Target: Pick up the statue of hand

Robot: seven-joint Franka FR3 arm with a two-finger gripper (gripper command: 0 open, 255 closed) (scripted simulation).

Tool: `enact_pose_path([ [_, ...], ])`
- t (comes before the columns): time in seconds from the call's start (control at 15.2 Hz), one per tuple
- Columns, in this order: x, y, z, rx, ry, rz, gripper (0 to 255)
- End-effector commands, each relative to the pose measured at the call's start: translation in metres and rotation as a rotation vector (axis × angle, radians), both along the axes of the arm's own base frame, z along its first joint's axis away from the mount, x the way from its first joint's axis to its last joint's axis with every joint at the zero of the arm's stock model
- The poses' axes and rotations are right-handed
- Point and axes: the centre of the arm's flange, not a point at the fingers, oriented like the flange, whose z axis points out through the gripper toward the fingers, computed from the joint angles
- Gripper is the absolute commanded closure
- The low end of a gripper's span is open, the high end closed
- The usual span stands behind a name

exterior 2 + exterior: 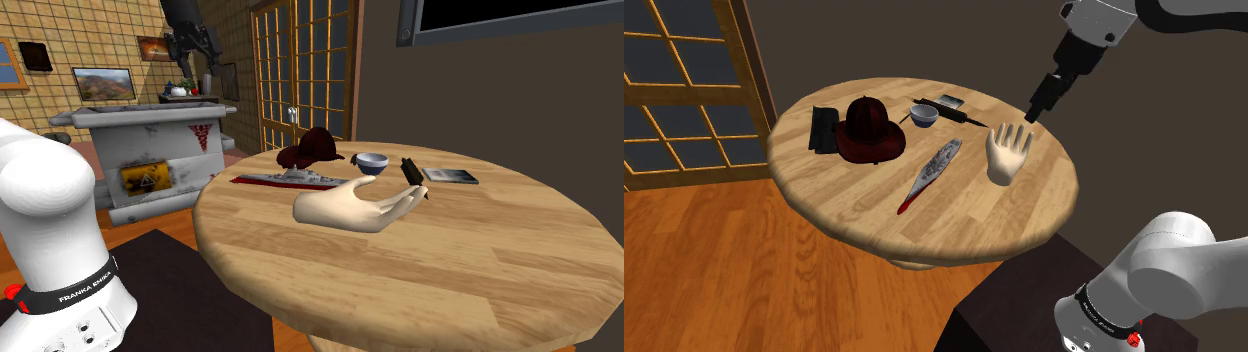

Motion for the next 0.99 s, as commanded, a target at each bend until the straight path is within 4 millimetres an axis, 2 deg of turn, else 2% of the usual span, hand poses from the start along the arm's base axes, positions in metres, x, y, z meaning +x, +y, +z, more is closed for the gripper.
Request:
enact_pose_path([
  [0.0, 0.0, 0.0, 0.0, 0.0, 0.0, 0.0, 0],
  [0.92, 0.103, -0.111, -0.105, 0.041, -0.025, -0.132, 0],
])
